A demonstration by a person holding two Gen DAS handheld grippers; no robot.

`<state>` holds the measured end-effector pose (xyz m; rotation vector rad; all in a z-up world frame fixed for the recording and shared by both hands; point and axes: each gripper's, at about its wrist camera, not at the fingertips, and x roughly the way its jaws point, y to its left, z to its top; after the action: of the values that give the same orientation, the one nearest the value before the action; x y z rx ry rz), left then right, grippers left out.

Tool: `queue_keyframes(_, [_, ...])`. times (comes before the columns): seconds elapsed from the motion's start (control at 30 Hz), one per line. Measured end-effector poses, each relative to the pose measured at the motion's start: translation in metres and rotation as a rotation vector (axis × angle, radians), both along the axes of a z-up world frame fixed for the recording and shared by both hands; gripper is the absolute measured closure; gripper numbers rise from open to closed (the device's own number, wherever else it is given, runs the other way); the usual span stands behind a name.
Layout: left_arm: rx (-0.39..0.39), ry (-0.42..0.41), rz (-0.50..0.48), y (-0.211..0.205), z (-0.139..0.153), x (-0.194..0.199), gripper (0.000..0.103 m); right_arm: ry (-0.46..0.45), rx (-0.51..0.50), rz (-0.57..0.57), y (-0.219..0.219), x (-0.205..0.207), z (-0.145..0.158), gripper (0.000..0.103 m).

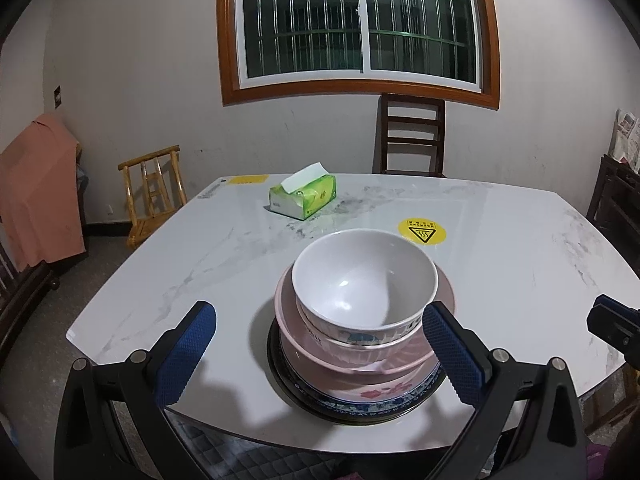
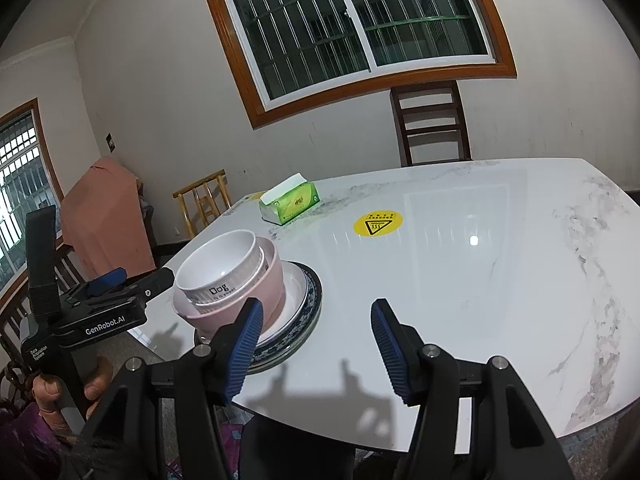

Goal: Organize plates and bowls

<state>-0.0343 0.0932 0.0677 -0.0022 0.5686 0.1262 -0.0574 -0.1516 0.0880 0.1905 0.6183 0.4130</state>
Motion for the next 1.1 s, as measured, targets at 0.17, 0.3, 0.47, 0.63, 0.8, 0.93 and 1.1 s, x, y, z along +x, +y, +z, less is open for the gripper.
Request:
queue_keyframes(0.17, [-0.008, 0.009, -0.005, 0.004, -0.004, 0.005, 0.000, 0.005, -0.016, -0.002, 0.005, 0.001, -0.002, 0.045])
queue_keyframes(0.3, [-0.020, 0.019, -0.006, 0.009, -0.008, 0.005, 0.000, 0.011, -0.025, 0.002, 0.008, 0.002, -0.004, 0.045])
queue_keyframes(0.47, [-0.029, 0.027, -0.003, 0.013, -0.010, 0.006, 0.000, 0.017, -0.032, 0.005, 0.011, 0.002, -0.006, 0.045])
queue_keyframes(0.63, [-0.029, 0.027, -0.003, 0.012, -0.010, 0.006, 0.000, 0.025, -0.027, 0.002, 0.009, 0.004, -0.008, 0.045])
queue_keyframes(0.8, [-0.026, 0.027, -0.003, 0.011, -0.011, 0.005, 0.000, 0.031, -0.020, 0.000, 0.005, 0.006, -0.010, 0.045])
queue_keyframes(0.93, [-0.013, 0.027, -0.012, 0.009, -0.013, 0.004, 0.000, 0.022, -0.025, -0.002, -0.003, 0.010, -0.010, 0.045])
queue_keyframes(1.1, [0.040, 0.007, -0.004, 0.001, -0.013, 0.002, 0.000, 0.074, -0.037, -0.085, -0.051, 0.049, -0.027, 0.042])
